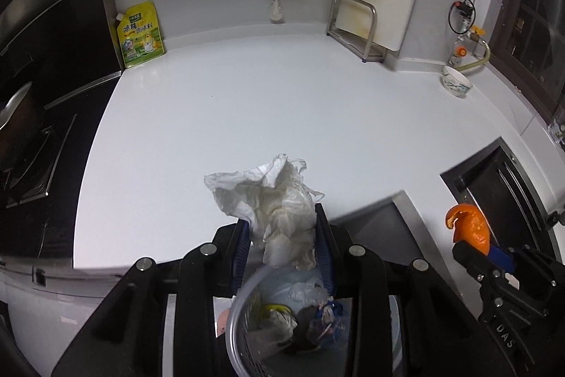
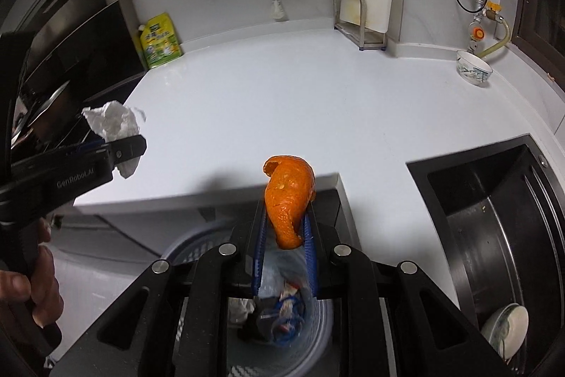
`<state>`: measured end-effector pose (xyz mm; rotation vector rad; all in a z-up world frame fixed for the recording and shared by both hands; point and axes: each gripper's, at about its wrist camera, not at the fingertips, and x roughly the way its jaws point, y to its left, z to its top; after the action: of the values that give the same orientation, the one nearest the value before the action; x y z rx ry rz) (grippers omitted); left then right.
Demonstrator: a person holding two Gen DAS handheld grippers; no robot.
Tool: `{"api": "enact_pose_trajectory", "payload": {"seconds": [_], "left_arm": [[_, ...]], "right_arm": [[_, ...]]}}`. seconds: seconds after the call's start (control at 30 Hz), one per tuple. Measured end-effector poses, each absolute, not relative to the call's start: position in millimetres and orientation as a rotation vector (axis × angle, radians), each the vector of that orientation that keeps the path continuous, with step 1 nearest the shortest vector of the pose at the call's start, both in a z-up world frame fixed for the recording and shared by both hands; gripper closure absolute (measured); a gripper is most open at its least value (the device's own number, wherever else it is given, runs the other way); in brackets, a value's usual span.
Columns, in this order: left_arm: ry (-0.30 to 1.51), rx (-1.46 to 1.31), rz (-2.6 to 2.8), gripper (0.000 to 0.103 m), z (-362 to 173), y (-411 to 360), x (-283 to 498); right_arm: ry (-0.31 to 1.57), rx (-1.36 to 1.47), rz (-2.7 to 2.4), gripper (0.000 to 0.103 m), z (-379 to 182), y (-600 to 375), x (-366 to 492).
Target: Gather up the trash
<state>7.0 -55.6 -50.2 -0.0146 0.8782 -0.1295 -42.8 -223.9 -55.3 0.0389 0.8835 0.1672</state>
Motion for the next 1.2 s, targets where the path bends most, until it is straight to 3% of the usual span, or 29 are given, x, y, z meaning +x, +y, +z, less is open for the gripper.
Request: {"api": "enact_pose_trajectory", "payload": {"seconds": [0.3, 0.7, 0.87, 0.93, 1.03, 1.2], "left_arm": [[0.939, 0.037, -0.152, 0.069, -60.2, -64.2, -40.2], [1.075, 0.048, -0.180, 0.069, -115.4, -55.7, -51.5], [1.083, 0.022, -0.158, 0.049, -117.3, -47.7, -50.5], [1.075, 0.016, -0.150, 0.043, -115.5, -44.8, -50.6], [1.070, 0.013, -0.138, 0.038, -112.3, -41.5, -50.5], [1.063, 0.004, -0.117, 0.027, -107.4, -35.2, -50.3]], "right_arm": [[0.947, 0.082, 0.217, 0.084, -74.0, -228.6, -92.9], [1.055, 0.095, 0.220, 0.084, -114.9, -207.4, -96.3], [1.061, 0.096, 0.243, 0.082, -118.8, -200.0, -91.8], [1.055, 0.100, 0.241, 0.067, -118.4, -199.7, -91.2], [1.026, 0.091, 0.226, 0.057, -113.4, -198.9, -92.2], [1.035, 0.102, 0.216, 0.056, -113.2, -199.7, -90.4]]}}
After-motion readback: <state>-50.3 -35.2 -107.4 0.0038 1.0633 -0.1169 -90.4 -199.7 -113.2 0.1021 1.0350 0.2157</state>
